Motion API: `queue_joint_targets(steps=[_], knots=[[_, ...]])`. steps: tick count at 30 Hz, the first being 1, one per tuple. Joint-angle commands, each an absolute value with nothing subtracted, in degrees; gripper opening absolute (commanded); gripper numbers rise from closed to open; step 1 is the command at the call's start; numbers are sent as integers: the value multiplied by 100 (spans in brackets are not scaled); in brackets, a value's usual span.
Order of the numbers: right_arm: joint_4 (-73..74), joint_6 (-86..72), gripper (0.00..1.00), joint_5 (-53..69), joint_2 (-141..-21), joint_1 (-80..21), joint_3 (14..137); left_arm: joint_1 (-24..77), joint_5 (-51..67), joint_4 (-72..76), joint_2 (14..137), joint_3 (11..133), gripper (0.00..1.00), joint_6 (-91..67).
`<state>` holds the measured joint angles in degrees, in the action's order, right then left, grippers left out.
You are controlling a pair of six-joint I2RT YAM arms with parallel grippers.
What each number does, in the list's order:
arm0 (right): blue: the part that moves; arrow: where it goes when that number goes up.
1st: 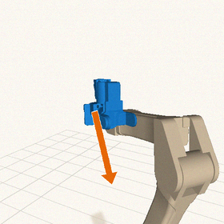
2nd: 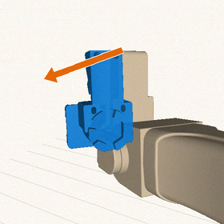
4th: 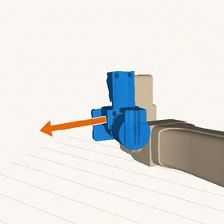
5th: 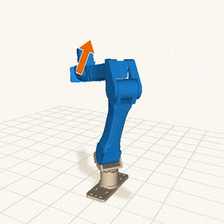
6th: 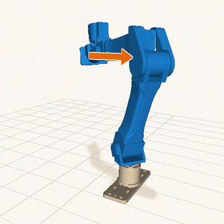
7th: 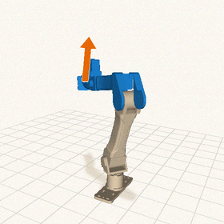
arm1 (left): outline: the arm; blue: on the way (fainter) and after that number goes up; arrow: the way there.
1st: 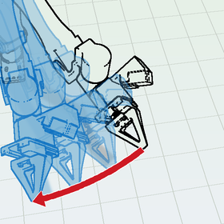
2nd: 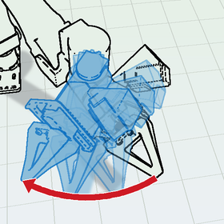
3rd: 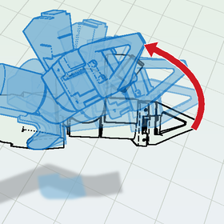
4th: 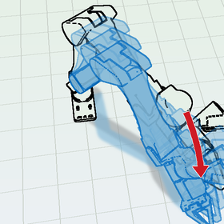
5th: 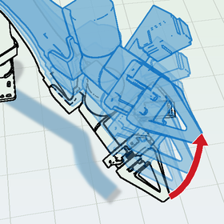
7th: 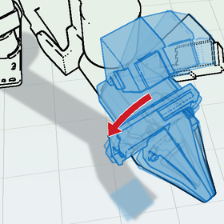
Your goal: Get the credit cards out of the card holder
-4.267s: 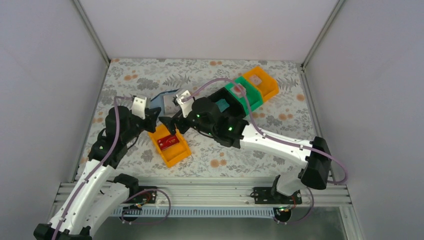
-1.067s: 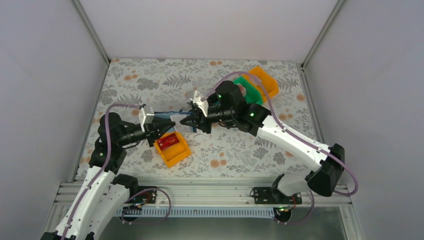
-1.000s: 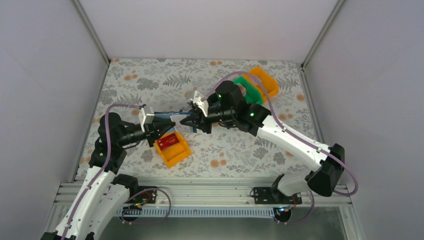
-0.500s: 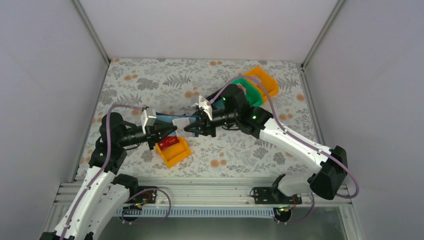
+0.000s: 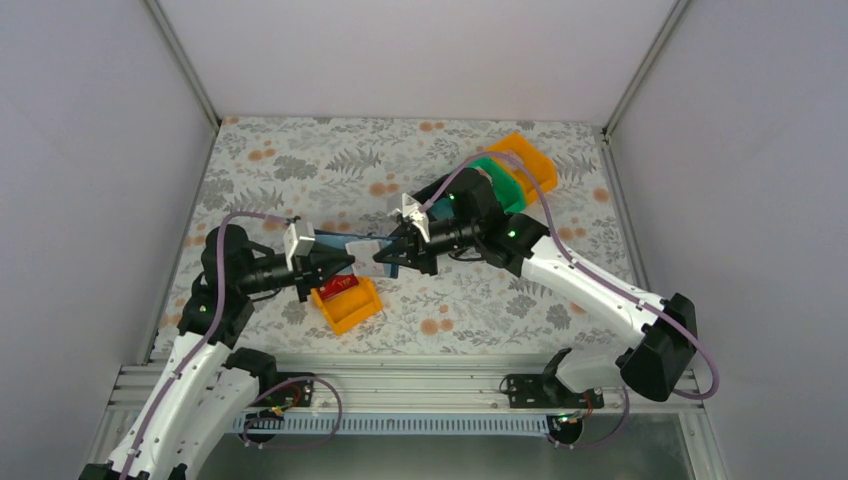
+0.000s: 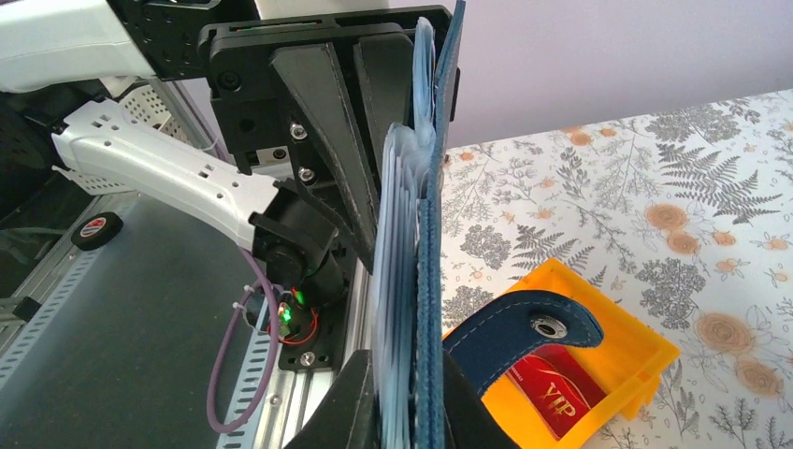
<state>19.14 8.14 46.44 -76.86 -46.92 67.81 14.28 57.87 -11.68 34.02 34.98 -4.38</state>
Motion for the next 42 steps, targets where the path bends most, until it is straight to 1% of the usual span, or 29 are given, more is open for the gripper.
queue_joint_targets(steps=[1,4,9,10,11,13,14,20,21,24,26,27,29,31,32,42], knots=[[2076,887,4,4799,-7592,-4599,6730,1405,6034,-1056,3356,3623,2,-190],[2123,938,4,4938,-7609,-4596,6780,1398,6026,-953,3353,3600,5,-274],[2138,984,4,4988,-7592,-4597,6805,1399,6008,-692,3342,3520,29,-516],[2136,991,4,4991,-7597,-4594,6811,1401,5991,-686,3348,3517,29,-538],[2143,993,4,4990,-7602,-4596,6813,1404,5973,-708,3341,3524,24,-544],[2144,1002,4,4984,-7610,-4597,6805,1398,5929,-778,3333,3533,4,-513],[2145,1009,4,4989,-7606,-4597,6803,1397,5925,-796,3328,3533,3,-498],[2194,1045,4,4961,-7590,-4576,6807,1399,5840,-921,3322,3551,2,-495],[2197,1051,6,4939,-7561,-4559,6785,1398,5798,-995,3311,3558,2,-444],[2168,1029,17,4931,-7451,-4488,6697,1400,5635,-1098,3304,3543,2,-422],[2163,1021,20,4976,-7427,-4466,6665,1390,5537,-1032,3297,3518,2,-514],[2167,1013,19,5008,-7425,-4457,6654,1397,5490,-984,3292,3510,2,-570],[2172,1011,14,5060,-7435,-4448,6647,1385,5426,-910,3288,3482,2,-636],[2171,1017,5,5069,-7436,-4440,6621,1381,5442,-937,3292,3467,2,-619],[2166,1019,4,5075,-7427,-4431,6600,1380,5448,-985,3292,3463,2,-572],[2321,1118,4,5060,-7304,-4301,6639,1318,5374,-1236,3308,3493,2,-276]])
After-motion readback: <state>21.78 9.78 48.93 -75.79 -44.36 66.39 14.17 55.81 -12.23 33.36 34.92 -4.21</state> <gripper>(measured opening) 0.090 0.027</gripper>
